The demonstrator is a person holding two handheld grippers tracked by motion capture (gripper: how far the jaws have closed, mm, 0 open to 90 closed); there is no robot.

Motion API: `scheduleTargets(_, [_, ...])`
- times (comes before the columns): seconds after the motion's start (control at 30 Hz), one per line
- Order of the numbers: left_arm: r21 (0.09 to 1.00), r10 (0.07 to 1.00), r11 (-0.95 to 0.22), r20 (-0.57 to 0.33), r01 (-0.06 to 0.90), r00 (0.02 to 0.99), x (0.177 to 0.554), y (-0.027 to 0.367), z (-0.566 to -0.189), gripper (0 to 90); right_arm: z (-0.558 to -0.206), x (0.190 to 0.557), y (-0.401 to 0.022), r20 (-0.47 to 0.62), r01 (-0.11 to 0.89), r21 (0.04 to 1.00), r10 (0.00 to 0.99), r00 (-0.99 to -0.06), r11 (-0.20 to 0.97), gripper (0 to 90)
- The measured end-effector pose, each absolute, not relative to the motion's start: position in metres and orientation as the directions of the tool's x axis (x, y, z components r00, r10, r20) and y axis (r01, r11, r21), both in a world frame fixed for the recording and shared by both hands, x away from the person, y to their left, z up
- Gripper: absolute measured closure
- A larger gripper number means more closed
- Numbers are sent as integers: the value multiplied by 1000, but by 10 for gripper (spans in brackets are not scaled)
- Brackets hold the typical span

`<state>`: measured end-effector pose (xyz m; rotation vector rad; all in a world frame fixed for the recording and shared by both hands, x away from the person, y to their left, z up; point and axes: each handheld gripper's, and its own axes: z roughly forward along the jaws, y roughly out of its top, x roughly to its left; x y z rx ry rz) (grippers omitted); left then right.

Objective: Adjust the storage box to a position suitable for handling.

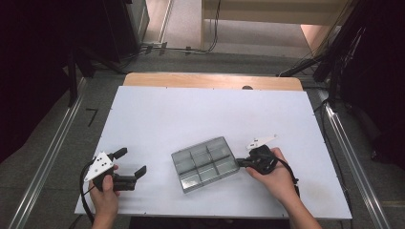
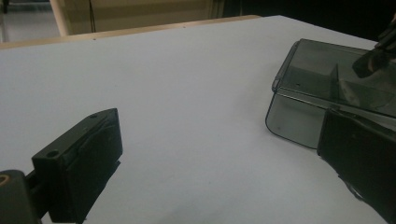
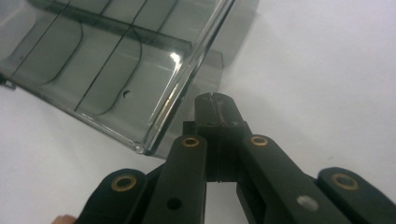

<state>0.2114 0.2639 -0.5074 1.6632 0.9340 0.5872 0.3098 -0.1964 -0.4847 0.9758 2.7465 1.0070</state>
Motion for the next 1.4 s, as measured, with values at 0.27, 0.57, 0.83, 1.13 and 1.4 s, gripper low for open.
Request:
scheduleTargets(0.27, [943,807,-125,-85,309,585,215,261,-507,8,-487,280,-185,134,518,618,570,-811,591,883])
scheduleTargets(0.57, [932,791,-126,-112,340,601,216,256,-505,9,-490,254,-173,122,496,635,558,-821,592,882])
scheduleTargets(0.83, [905,792,-70,-205,420,575,218,245,-505,108,-490,242,-170,118,483,648,549,-827,588,882])
scheduleTargets(1.13, [849,740,-86,-296,522,604,215,235,-508,824,-471,242,-211,132,403,802,527,-840,440,384])
scheduleTargets(1.4, [797,702,-182,-304,575,644,218,221,-509,900,-468,243,-232,142,362,844,486,-862,395,68])
